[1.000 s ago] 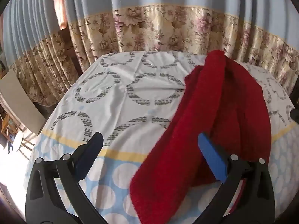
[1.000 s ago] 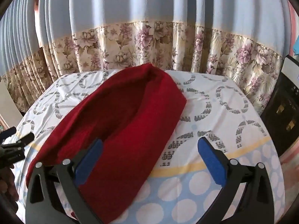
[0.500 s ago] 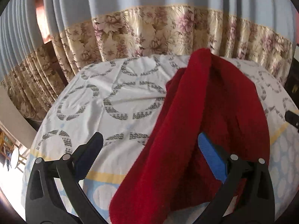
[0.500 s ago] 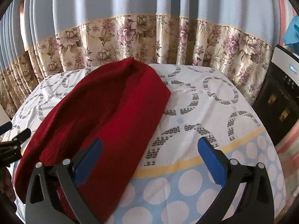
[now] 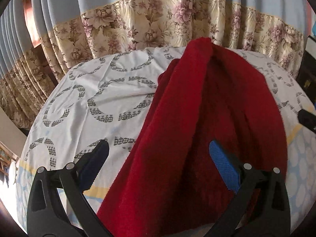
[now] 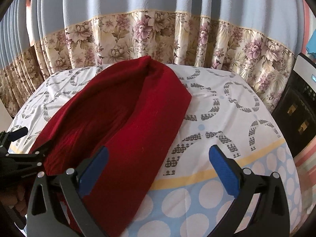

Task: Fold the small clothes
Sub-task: 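Move the left tool toward the bunched red sweater and close on it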

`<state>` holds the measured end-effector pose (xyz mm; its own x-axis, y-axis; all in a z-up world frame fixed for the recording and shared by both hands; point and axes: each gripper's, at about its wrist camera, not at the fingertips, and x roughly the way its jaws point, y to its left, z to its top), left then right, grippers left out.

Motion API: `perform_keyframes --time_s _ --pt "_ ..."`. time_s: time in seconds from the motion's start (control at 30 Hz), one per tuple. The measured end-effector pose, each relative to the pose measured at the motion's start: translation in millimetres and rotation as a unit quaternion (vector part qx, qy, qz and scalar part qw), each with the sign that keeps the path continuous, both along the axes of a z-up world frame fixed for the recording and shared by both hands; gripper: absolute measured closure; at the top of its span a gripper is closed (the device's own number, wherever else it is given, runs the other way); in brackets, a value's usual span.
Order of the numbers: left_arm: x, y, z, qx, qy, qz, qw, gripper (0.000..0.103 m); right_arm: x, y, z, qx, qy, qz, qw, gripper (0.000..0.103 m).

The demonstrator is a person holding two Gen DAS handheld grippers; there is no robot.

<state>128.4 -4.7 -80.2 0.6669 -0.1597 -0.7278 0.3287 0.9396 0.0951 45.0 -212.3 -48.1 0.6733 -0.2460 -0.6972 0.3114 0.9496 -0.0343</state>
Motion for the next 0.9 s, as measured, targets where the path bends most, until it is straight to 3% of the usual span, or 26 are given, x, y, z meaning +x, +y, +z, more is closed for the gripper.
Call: perform_keyframes --time_s 0.13,0.3,0.37,0.47,0.6,0.67,0.73,0.9 --pt "4 2 -6 0.014 -0.004 0.016 0.9998 0.005 0 -5 -4 0.011 -0.003 -0.001 1.000 0.001" --pt "14 14 -9 -0.029 0.027 0.023 0.9990 0.037 3 -6 -10 0.015 0.002 0.000 1.000 0.002" --pt "17 15 -10 -0.038 0.037 0.020 0.9984 0.056 5 -6 -12 0.018 0.005 0.001 1.000 0.002" --pt "18 21 -2 -0.052 0.034 0.016 0.9980 0.067 7 -4 -12 0.013 0.003 0.000 1.000 0.001" --pt "20 29 19 -0.058 0.007 0.012 0.9982 0.070 10 -5 -15 0.015 0.004 -0.003 1.000 0.001" --pt "25 28 21 -0.047 0.004 0.005 0.9989 0.089 11 -5 -17 0.016 0.006 -0.004 1.000 0.001" --pt "31 28 19 -0.042 0.007 0.000 0.9991 0.098 14 -5 -19 0.022 0.009 -0.002 1.000 0.001" --pt "39 34 13 -0.039 0.018 -0.012 0.9990 0.100 24 -7 -27 0.032 0.017 0.000 0.999 0.001"
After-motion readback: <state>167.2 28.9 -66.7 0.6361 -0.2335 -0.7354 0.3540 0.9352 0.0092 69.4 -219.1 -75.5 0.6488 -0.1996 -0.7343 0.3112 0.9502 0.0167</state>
